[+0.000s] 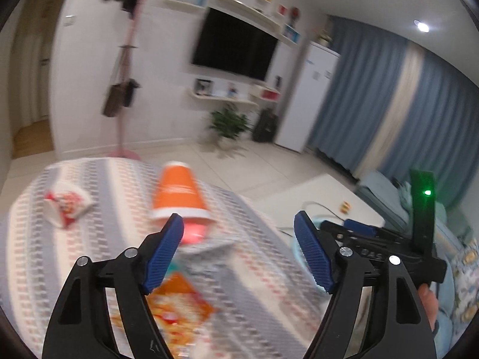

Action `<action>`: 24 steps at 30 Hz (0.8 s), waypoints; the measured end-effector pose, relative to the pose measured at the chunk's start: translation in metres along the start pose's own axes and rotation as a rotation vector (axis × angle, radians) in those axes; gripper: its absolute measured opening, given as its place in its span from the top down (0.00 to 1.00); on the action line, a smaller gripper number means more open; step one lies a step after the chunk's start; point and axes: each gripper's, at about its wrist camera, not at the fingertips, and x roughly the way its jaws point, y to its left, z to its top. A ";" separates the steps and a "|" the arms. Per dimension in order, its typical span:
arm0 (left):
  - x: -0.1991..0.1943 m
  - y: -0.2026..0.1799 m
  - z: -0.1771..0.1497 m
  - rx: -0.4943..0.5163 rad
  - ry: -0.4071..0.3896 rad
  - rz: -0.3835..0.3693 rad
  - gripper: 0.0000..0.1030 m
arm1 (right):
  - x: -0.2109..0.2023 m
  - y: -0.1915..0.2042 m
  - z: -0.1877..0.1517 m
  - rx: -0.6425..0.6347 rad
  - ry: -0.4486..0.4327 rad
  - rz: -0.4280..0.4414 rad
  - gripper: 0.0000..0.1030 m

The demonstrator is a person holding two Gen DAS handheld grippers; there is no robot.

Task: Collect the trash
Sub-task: 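Grasp the red-and-white paper cup with the left tool while the right tool grasps the orange cup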

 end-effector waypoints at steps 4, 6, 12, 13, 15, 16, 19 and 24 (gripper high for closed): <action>-0.013 0.053 0.012 -0.074 -0.031 0.080 0.25 | 0.016 0.037 0.019 -0.046 0.015 0.068 0.31; -0.015 0.083 0.017 -0.114 -0.038 0.139 0.24 | 0.030 0.051 0.028 -0.045 0.043 0.109 0.30; 0.001 0.167 0.025 -0.210 0.001 0.314 0.23 | 0.085 0.067 0.040 0.037 0.169 0.233 0.30; 0.005 0.181 0.025 -0.234 0.009 0.326 0.23 | 0.091 0.070 0.041 0.040 0.177 0.243 0.30; 0.012 0.202 0.026 -0.285 0.032 0.330 0.23 | 0.103 0.081 0.045 0.027 0.187 0.272 0.30; 0.019 0.216 0.026 -0.323 0.050 0.324 0.23 | 0.108 0.087 0.048 0.016 0.188 0.283 0.30; 0.036 0.241 0.030 -0.400 0.089 0.306 0.23 | 0.121 0.103 0.055 -0.018 0.188 0.260 0.30; 0.053 0.256 0.034 -0.402 0.113 0.291 0.23 | 0.147 0.126 0.067 -0.071 0.231 0.243 0.30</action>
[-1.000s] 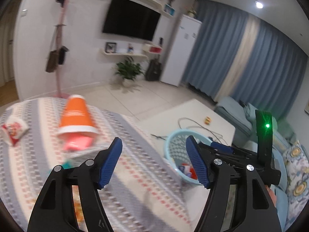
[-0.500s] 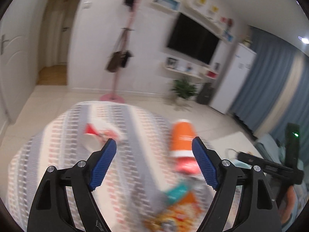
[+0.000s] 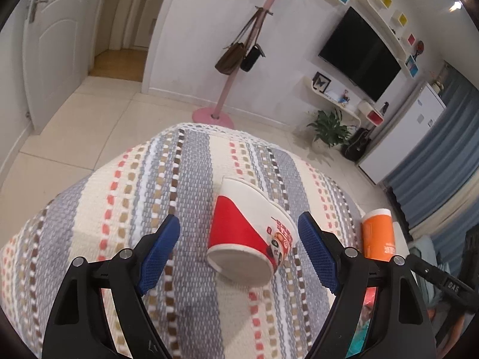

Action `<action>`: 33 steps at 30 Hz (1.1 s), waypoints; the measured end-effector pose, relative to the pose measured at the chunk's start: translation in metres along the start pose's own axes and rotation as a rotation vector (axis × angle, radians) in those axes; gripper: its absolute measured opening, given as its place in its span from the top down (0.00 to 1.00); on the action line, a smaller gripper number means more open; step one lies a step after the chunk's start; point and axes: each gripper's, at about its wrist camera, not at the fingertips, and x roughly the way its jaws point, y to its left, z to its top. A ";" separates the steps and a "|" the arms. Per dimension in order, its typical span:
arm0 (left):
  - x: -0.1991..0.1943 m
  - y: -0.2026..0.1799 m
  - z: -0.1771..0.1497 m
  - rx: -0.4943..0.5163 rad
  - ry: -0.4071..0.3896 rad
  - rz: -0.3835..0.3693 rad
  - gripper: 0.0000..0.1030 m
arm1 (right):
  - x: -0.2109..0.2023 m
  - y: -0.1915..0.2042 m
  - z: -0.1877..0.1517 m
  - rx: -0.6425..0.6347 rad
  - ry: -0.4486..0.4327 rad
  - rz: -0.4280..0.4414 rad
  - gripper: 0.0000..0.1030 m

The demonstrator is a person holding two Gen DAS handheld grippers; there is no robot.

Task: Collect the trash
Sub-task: 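Grasp the red-and-white paper cup with the left tool while the right tool grasps the orange cup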

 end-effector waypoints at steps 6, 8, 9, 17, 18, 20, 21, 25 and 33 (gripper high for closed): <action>0.014 0.008 -0.008 0.001 0.016 -0.012 0.23 | 0.022 0.001 0.007 -0.025 0.055 -0.017 0.30; 0.018 0.009 -0.010 0.003 0.030 -0.016 0.23 | 0.032 -0.002 0.007 0.000 0.084 0.039 0.29; 0.019 0.008 -0.011 0.010 0.029 -0.015 0.23 | 0.036 -0.003 0.008 0.013 0.094 0.059 0.29; 0.025 0.000 -0.013 0.064 0.040 -0.005 0.23 | 0.056 0.015 0.010 0.010 0.140 0.084 0.36; 0.026 -0.002 -0.013 0.071 0.044 -0.007 0.25 | 0.057 0.017 0.010 0.004 0.140 0.088 0.36; 0.027 -0.007 -0.013 0.084 0.048 -0.010 0.28 | 0.055 0.021 0.009 -0.001 0.134 0.092 0.37; 0.028 -0.009 -0.013 0.093 0.050 -0.016 0.33 | 0.054 0.024 0.008 -0.007 0.127 0.089 0.37; 0.029 -0.010 -0.015 0.101 0.052 -0.047 0.43 | 0.047 0.037 0.004 -0.056 0.089 0.057 0.38; 0.001 -0.020 -0.019 0.137 -0.058 -0.080 0.50 | -0.001 0.062 -0.001 -0.149 -0.047 0.071 0.39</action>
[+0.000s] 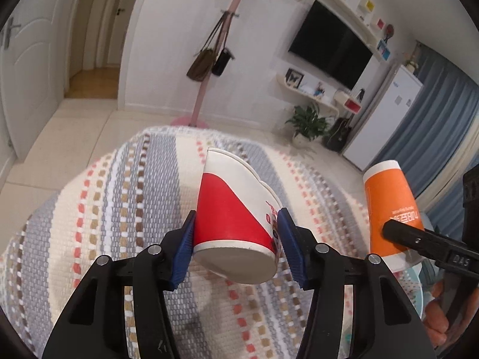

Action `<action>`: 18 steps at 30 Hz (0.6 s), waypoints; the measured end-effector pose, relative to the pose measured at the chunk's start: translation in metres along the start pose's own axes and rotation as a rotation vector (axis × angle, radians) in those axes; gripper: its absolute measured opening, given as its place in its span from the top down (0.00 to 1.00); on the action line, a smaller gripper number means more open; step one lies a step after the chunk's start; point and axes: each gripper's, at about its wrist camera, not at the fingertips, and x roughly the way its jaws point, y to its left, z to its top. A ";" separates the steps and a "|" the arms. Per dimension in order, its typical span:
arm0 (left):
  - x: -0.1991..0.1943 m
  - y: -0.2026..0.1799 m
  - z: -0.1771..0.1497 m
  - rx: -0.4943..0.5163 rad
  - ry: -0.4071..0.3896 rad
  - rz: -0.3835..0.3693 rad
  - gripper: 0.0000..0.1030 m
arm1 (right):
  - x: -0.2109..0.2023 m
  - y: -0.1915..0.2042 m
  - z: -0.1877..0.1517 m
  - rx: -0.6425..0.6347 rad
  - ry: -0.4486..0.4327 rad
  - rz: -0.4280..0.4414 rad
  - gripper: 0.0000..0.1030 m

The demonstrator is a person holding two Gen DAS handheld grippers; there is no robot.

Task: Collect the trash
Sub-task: 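Grasp the red-and-white paper cup with the left tool while the right tool grasps the orange cup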

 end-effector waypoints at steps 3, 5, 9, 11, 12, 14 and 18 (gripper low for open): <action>-0.016 -0.013 0.001 0.024 -0.047 -0.035 0.50 | -0.026 0.003 -0.003 -0.020 -0.045 0.003 0.39; -0.030 -0.025 0.001 0.044 -0.080 -0.067 0.50 | -0.043 0.006 -0.004 -0.030 -0.070 0.001 0.39; -0.055 -0.056 -0.002 0.106 -0.125 -0.119 0.50 | -0.080 0.002 -0.010 -0.044 -0.131 -0.025 0.39; -0.065 -0.073 -0.006 0.137 -0.136 -0.142 0.50 | -0.100 -0.001 -0.013 -0.051 -0.168 -0.045 0.39; -0.068 -0.081 -0.008 0.150 -0.139 -0.152 0.50 | -0.108 -0.003 -0.015 -0.051 -0.181 -0.055 0.39; -0.075 -0.097 -0.012 0.179 -0.144 -0.168 0.50 | -0.125 -0.008 -0.019 -0.052 -0.207 -0.071 0.39; -0.088 -0.129 -0.018 0.240 -0.153 -0.192 0.50 | -0.154 -0.018 -0.034 -0.045 -0.244 -0.110 0.39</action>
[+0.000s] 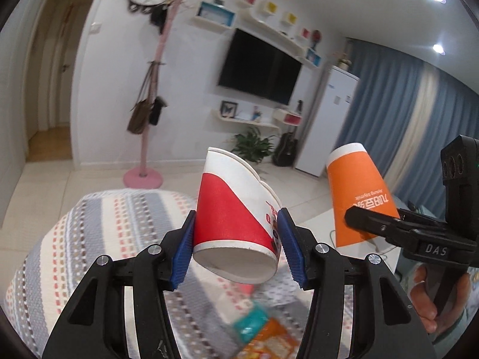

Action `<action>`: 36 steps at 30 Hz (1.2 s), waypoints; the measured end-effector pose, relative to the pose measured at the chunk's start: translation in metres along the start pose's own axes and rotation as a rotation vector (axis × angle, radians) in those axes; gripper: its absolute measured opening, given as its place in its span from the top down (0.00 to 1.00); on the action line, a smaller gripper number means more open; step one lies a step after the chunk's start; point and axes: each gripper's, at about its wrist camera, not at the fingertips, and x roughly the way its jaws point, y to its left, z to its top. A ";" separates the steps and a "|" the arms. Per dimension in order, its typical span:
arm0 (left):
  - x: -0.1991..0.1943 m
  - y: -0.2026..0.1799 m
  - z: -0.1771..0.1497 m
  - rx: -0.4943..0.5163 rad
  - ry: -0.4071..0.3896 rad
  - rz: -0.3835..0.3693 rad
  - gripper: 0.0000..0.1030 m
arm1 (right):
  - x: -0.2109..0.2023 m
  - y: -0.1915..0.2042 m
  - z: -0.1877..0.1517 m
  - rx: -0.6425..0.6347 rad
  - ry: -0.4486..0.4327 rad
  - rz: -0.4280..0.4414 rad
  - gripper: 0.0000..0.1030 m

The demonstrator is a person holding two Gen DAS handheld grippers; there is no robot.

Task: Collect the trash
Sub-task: 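Grasp the red-and-white paper cup with the left tool while the right tool grasps the orange cup, then carry both cups over the blue basket and open both tools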

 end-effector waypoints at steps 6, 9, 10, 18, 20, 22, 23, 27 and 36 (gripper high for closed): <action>-0.003 -0.047 0.000 0.065 0.006 -0.049 0.50 | -0.039 -0.040 -0.020 0.054 -0.032 -0.080 0.39; 0.000 -0.069 -0.001 0.095 0.019 -0.075 0.50 | -0.058 -0.064 -0.030 0.106 -0.045 -0.113 0.39; 0.002 -0.077 -0.003 0.107 0.024 -0.084 0.50 | -0.067 -0.077 -0.035 0.132 -0.052 -0.126 0.39; 0.027 -0.160 -0.022 0.221 0.089 -0.172 0.50 | -0.110 -0.161 -0.071 0.322 -0.075 -0.212 0.39; 0.035 -0.179 -0.027 0.241 0.109 -0.194 0.50 | -0.124 -0.183 -0.085 0.368 -0.085 -0.225 0.39; 0.046 -0.195 -0.033 0.251 0.134 -0.218 0.50 | -0.133 -0.199 -0.099 0.402 -0.089 -0.235 0.39; 0.053 -0.205 -0.037 0.254 0.152 -0.234 0.50 | -0.136 -0.209 -0.106 0.422 -0.089 -0.247 0.39; 0.083 -0.235 -0.054 0.263 0.220 -0.273 0.50 | -0.143 -0.236 -0.132 0.481 -0.071 -0.308 0.39; 0.152 -0.288 -0.114 0.312 0.411 -0.295 0.49 | -0.139 -0.290 -0.194 0.594 0.021 -0.421 0.38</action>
